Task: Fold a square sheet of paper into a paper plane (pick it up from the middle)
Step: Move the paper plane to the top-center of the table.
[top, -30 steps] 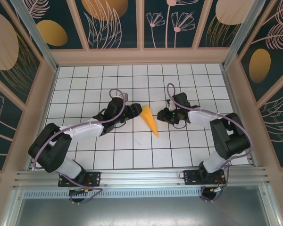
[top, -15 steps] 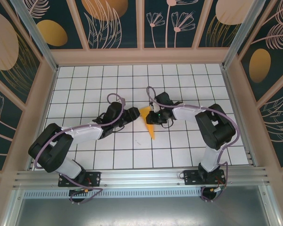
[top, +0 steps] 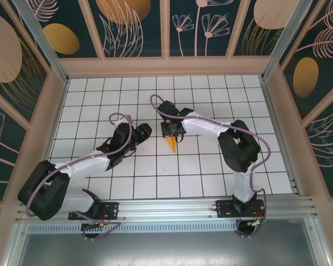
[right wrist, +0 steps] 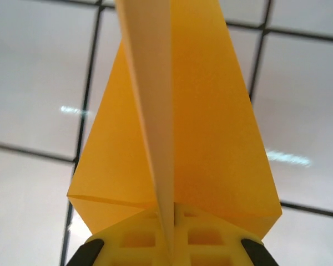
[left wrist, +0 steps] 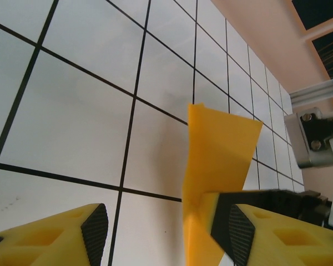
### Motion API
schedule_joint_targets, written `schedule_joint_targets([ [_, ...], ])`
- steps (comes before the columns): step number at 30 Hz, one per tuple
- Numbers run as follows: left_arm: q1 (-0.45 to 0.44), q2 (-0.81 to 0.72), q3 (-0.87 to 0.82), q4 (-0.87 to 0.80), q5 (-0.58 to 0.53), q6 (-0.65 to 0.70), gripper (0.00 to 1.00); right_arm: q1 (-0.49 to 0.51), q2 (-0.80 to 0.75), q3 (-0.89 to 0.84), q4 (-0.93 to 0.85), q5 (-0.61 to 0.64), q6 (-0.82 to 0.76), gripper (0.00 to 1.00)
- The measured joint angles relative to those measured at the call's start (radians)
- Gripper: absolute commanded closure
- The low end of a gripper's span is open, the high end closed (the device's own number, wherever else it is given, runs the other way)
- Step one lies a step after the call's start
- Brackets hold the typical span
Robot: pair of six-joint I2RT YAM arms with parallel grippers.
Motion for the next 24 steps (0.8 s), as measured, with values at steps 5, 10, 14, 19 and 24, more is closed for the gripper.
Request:
schedule_joint_targets([
  [5,0.003,-0.003,-0.011,-0.005,-0.007,0.000,0.37,-0.053,0.137,0.130,-0.051,0.023,0.002,0.91],
  [10,0.003,-0.003,-0.019,-0.010,-0.007,0.000,0.37,-0.056,0.206,0.176,-0.077,0.019,0.004,0.81],
  [14,0.003,-0.003,-0.021,-0.010,-0.006,0.000,0.36,-0.056,0.206,0.192,-0.092,0.011,0.003,0.79],
  [19,0.003,0.002,-0.021,-0.010,0.003,0.000,0.36,-0.056,0.206,0.203,-0.115,0.012,0.005,0.73],
  [24,0.003,0.023,-0.021,-0.010,0.021,0.000,0.35,-0.054,0.203,0.231,-0.143,0.012,0.000,0.63],
])
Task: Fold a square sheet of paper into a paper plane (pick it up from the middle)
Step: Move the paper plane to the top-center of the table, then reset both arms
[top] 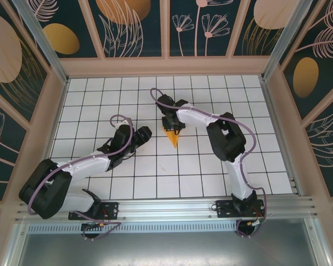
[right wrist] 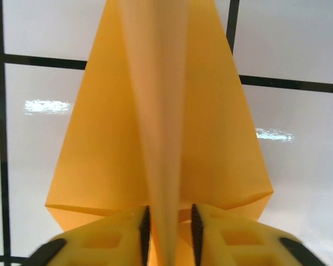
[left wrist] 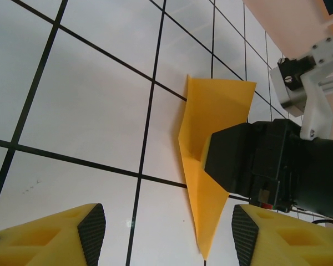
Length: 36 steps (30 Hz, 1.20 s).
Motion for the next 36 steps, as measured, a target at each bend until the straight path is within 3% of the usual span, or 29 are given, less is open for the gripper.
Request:
schedule_joint_targets([
  [4,0.000,0.005,0.000,0.000,0.003,0.000,0.34,0.005,-0.024,0.008,-0.018,0.000,-0.003,0.54],
  [8,0.000,0.004,0.001,-0.002,-0.004,0.010,0.32,0.008,-0.115,0.008,-0.031,0.012,-0.011,0.26],
  [11,0.002,-0.006,0.011,-0.034,-0.039,0.040,0.25,0.007,-0.257,-0.023,-0.010,0.077,-0.022,0.09],
  [13,0.008,-0.030,0.026,-0.082,-0.088,0.076,0.14,0.003,-0.398,-0.087,0.037,0.159,-0.032,0.02],
  [14,0.014,-0.048,0.035,-0.109,-0.125,0.102,0.02,-0.005,-0.481,-0.137,0.068,0.206,-0.040,0.01],
  [16,0.030,-0.093,0.046,-0.152,-0.210,0.145,0.01,-0.055,-0.648,-0.263,0.158,0.273,-0.055,0.01],
  [18,0.069,-0.147,0.045,-0.178,-0.286,0.200,0.02,-0.171,-0.798,-0.423,0.275,0.319,-0.072,0.01],
  [20,0.119,-0.195,0.034,-0.177,-0.385,0.271,0.01,-0.349,-0.909,-0.604,0.398,0.342,-0.099,0.01],
  [23,0.174,-0.227,-0.023,-0.130,-0.537,0.377,0.01,-0.545,-0.941,-0.828,0.549,0.319,-0.143,0.01],
  [26,0.228,-0.207,-0.063,-0.121,-0.589,0.444,0.01,-0.658,-0.925,-1.035,0.702,0.231,-0.179,0.01],
  [31,0.272,-0.148,-0.066,-0.031,-0.631,0.642,0.02,-0.712,-0.924,-1.294,1.038,0.116,-0.264,0.01],
  [36,0.337,-0.067,-0.199,0.327,-0.576,0.830,0.01,-0.715,-0.808,-1.379,1.426,0.009,-0.360,0.01],
])
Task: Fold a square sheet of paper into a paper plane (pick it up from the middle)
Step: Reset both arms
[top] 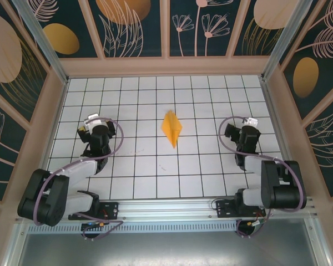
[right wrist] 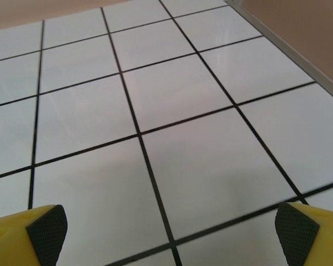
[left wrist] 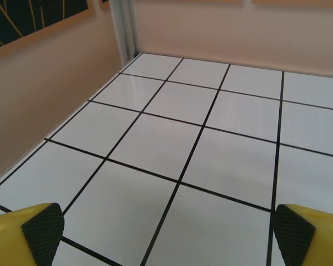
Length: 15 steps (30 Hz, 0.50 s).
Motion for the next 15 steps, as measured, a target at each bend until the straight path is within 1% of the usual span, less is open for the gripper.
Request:
schedule_joint_targets([
  [2,0.028,0.044,-0.061,0.098,0.050,0.043,0.01,-0.001,0.045,-0.021,0.130,-0.057,-0.024,0.01],
  [5,0.050,0.087,-0.100,0.232,0.115,0.106,0.01,-0.001,0.142,-0.059,0.339,-0.121,-0.055,0.01],
  [7,0.050,0.093,-0.103,0.309,0.156,0.147,0.01,-0.001,0.175,-0.070,0.372,-0.140,-0.061,0.01],
  [9,0.059,0.119,-0.117,0.443,0.196,0.185,0.01,-0.002,0.182,-0.073,0.401,-0.142,-0.060,0.01],
  [10,0.074,0.151,-0.130,0.526,0.206,0.192,0.02,-0.005,0.182,-0.072,0.419,-0.145,-0.061,0.01],
  [11,0.098,0.176,-0.145,0.574,0.219,0.193,0.01,-0.008,0.182,-0.072,0.433,-0.146,-0.060,0.01],
  [14,0.170,0.235,-0.195,0.697,0.274,0.188,0.02,-0.015,0.182,-0.072,0.457,-0.148,-0.060,0.01],
  [15,0.183,0.257,-0.193,0.710,0.284,0.186,0.01,-0.016,0.182,-0.072,0.459,-0.149,-0.060,0.01],
])
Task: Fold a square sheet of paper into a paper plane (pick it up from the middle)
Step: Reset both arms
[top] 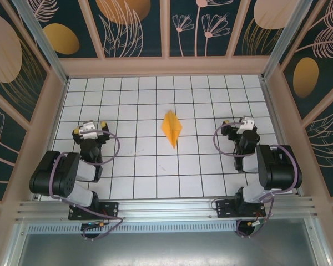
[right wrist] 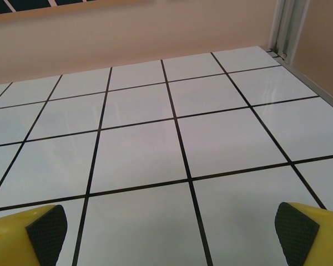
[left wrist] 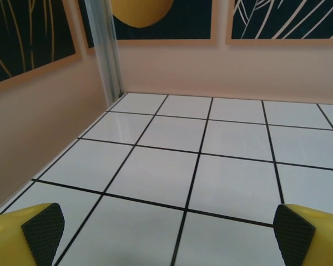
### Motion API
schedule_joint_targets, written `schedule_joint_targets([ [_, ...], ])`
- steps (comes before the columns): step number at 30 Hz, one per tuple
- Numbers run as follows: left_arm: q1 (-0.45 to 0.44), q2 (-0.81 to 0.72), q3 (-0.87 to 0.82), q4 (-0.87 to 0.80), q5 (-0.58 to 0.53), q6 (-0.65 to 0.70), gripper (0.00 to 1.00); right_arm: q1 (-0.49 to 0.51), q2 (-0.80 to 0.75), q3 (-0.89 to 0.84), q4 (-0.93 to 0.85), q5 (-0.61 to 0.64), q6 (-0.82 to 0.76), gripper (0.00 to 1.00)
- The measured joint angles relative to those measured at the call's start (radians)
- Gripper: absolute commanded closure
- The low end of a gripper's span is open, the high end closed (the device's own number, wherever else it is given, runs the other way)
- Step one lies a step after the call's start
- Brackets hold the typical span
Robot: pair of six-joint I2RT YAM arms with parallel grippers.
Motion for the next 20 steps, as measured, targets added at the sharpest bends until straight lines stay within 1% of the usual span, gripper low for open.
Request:
schedule_joint_targets([
  [3,0.032,0.011,0.038,-0.031,0.048,-0.024,0.02,0.000,0.000,0.000,0.005,-0.003,0.000,0.01],
  [7,0.062,0.010,0.053,-0.011,0.049,-0.060,0.01,0.000,0.000,0.000,0.009,-0.004,0.000,0.01],
  [12,0.063,0.010,0.050,-0.003,0.070,-0.065,0.01,0.000,0.000,0.000,0.013,-0.004,0.000,0.01],
  [16,0.063,0.010,0.058,-0.011,0.131,-0.060,0.01,0.000,0.000,0.000,0.013,-0.004,0.000,0.01],
  [20,0.063,0.010,0.069,-0.022,0.167,-0.060,0.01,0.000,0.000,0.000,0.013,-0.005,0.000,0.01],
])
